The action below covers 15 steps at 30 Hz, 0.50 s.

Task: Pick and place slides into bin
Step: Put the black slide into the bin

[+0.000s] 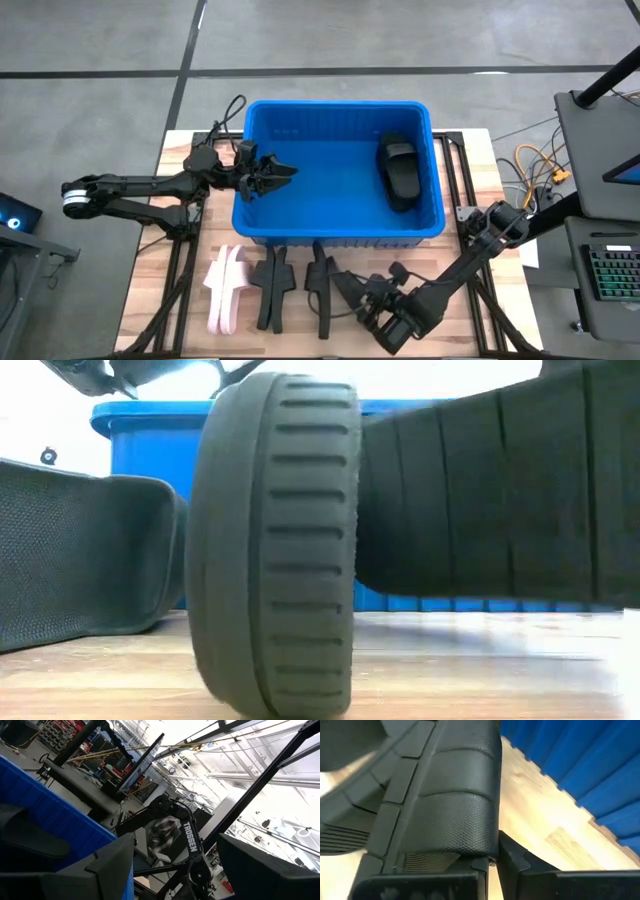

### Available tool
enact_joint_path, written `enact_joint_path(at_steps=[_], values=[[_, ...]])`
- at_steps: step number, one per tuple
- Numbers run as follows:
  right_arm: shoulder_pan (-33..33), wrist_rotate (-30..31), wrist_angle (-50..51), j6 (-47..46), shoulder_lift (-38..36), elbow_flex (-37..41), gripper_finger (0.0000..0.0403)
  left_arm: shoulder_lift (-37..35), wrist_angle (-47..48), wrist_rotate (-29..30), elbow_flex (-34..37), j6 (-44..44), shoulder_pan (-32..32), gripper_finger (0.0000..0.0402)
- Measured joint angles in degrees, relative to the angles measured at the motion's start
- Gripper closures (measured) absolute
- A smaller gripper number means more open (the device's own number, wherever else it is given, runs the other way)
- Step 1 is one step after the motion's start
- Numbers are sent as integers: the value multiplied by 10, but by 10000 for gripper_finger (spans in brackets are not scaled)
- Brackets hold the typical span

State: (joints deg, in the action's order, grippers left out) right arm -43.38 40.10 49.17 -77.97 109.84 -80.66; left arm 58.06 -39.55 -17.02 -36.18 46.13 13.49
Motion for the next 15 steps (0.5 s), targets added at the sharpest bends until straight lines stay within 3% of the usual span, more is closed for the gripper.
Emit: enact_joint_path(at_steps=[15], values=[[0, 5, 3, 22, -1, -39, 390, 0, 0, -1, 0, 0, 0, 132]])
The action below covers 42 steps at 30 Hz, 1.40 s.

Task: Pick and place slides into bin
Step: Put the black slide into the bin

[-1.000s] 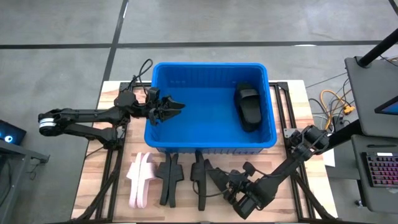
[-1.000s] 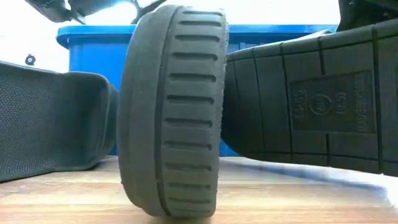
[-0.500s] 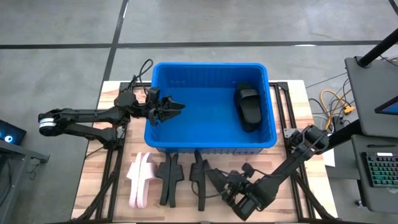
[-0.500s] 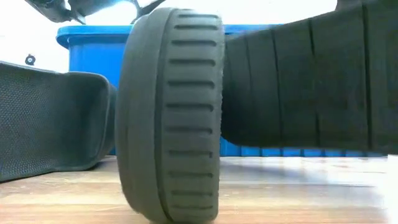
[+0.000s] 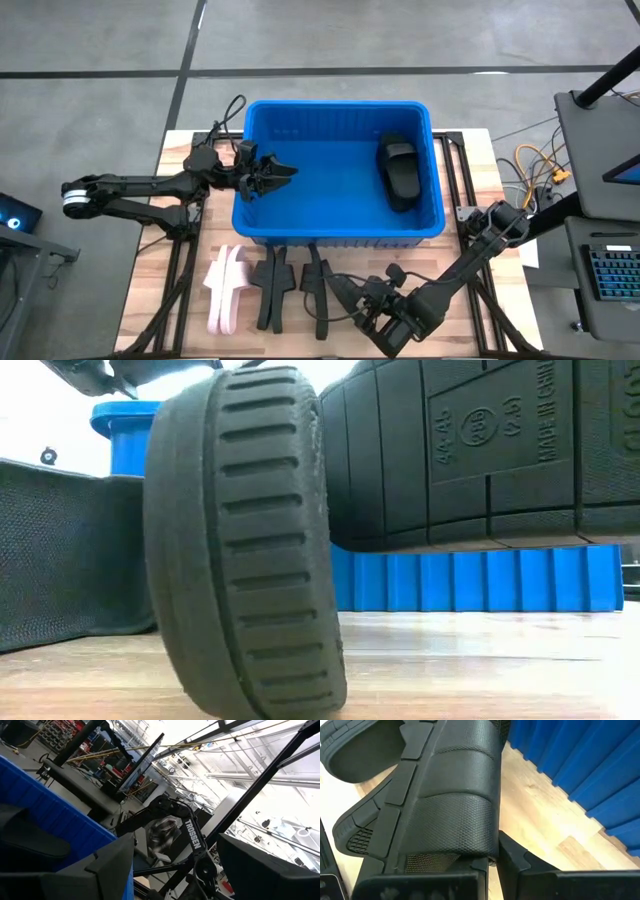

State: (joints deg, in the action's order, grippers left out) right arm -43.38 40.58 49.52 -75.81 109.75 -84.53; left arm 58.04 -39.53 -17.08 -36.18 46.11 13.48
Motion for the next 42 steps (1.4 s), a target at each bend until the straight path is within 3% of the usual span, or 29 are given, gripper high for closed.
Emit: enact_joint_path(at_steps=[23, 34, 42], values=[[-5, -36, 3, -2, 0, -7, 390, 0, 0, -5, 0, 1, 0, 132], [-22, -37, 127, -24, 0, -61, 390, 0, 0, -5, 0, 1, 0, 132], [-25, -33, 146, -22, 0, -87, 390, 0, 0, -6, 0, 1, 0, 132]])
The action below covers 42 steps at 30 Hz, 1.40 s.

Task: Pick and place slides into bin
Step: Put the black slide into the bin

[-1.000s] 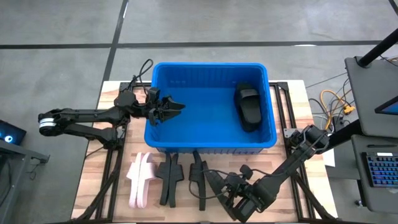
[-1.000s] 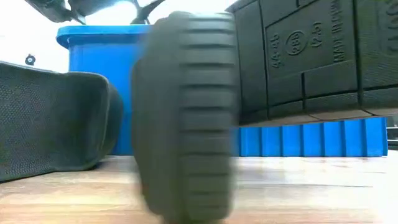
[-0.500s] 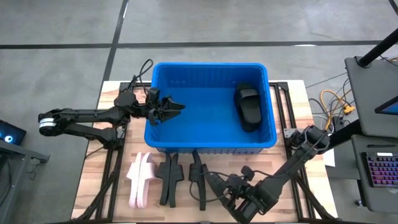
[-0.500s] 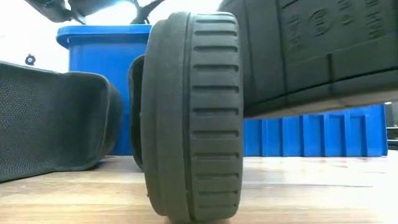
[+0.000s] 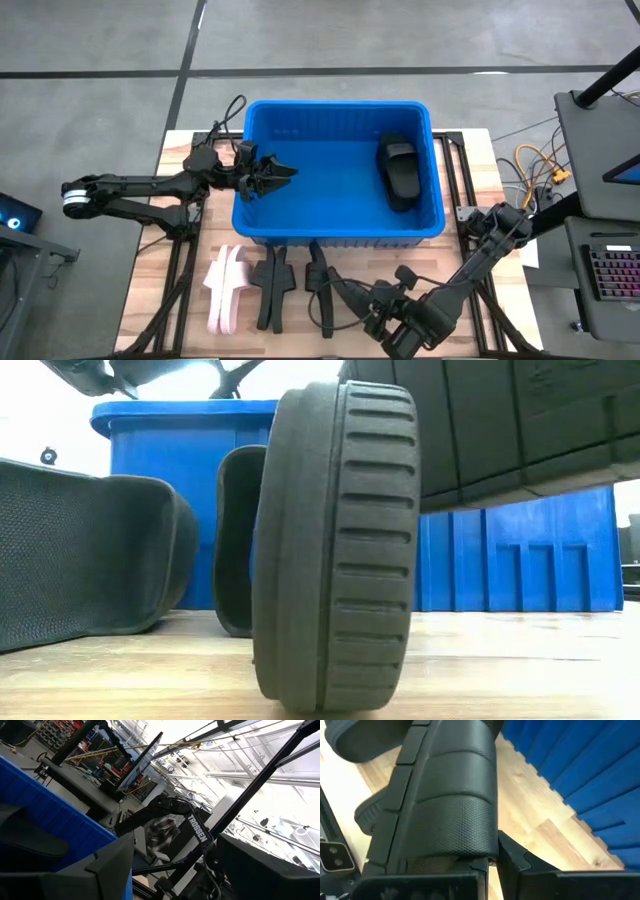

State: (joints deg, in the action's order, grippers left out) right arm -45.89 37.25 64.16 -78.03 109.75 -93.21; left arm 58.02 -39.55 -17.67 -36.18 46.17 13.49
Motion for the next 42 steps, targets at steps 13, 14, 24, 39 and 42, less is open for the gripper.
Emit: enact_joint_path(at_steps=[13, 14, 24, 39, 42], values=[[0, 47, 104, 1, -4, -91, 391, -1, 0, -3, 0, 0, 0, 132], [0, 56, 109, 6, -5, -100, 391, -1, -1, -3, 0, 0, 0, 132], [0, 171, 165, 62, -11, -212, 391, -6, -4, -3, -2, 0, 0, 132], [78, 287, 259, 130, -15, -320, 391, -57, -4, -4, -2, 0, 0, 132], [115, 288, 259, 154, -16, -339, 391, -77, -4, -4, -2, -1, 0, 132]])
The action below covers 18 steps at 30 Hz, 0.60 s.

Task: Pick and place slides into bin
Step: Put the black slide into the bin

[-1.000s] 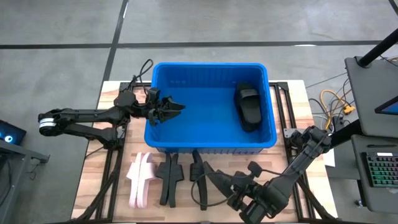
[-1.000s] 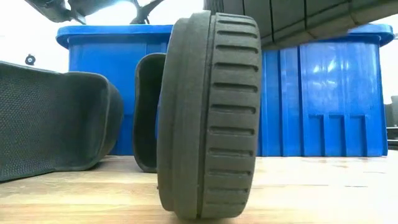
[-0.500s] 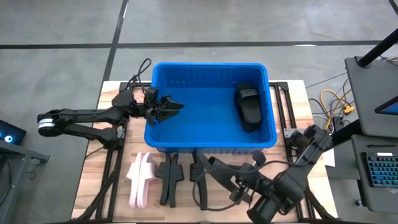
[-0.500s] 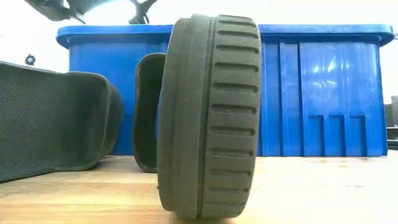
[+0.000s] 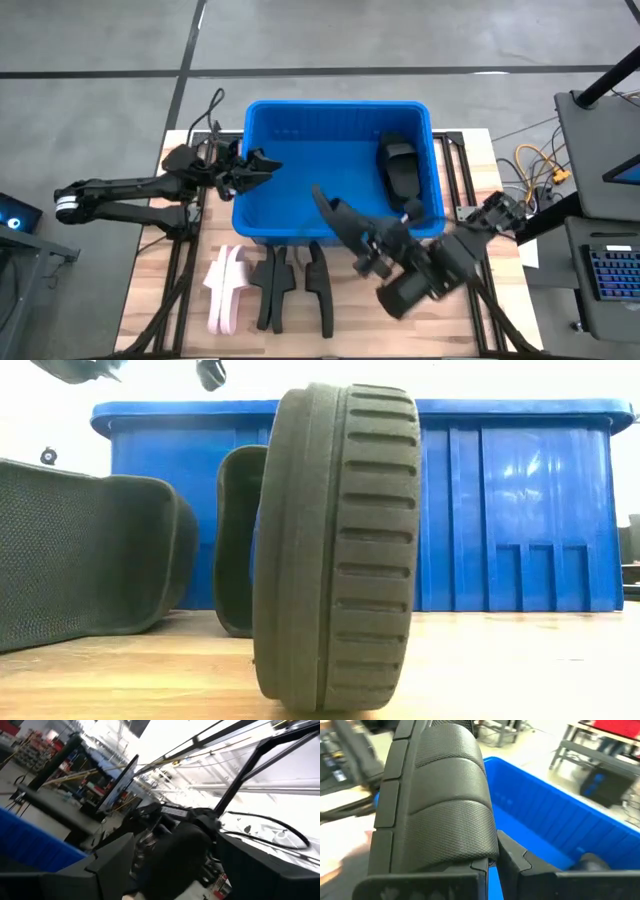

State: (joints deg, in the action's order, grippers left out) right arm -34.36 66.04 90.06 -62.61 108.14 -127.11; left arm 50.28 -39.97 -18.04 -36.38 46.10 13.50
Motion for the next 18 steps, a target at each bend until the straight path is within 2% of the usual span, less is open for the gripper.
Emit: enact_joint_path(at_steps=[9, 18], values=[[125, -10, 0, 60, -2, -66, 391, -71, 0, 0, 0, -27, 0, 132], [262, -134, 0, 104, -2, -74, 391, -124, 3, 0, 0, -34, 0, 132]])
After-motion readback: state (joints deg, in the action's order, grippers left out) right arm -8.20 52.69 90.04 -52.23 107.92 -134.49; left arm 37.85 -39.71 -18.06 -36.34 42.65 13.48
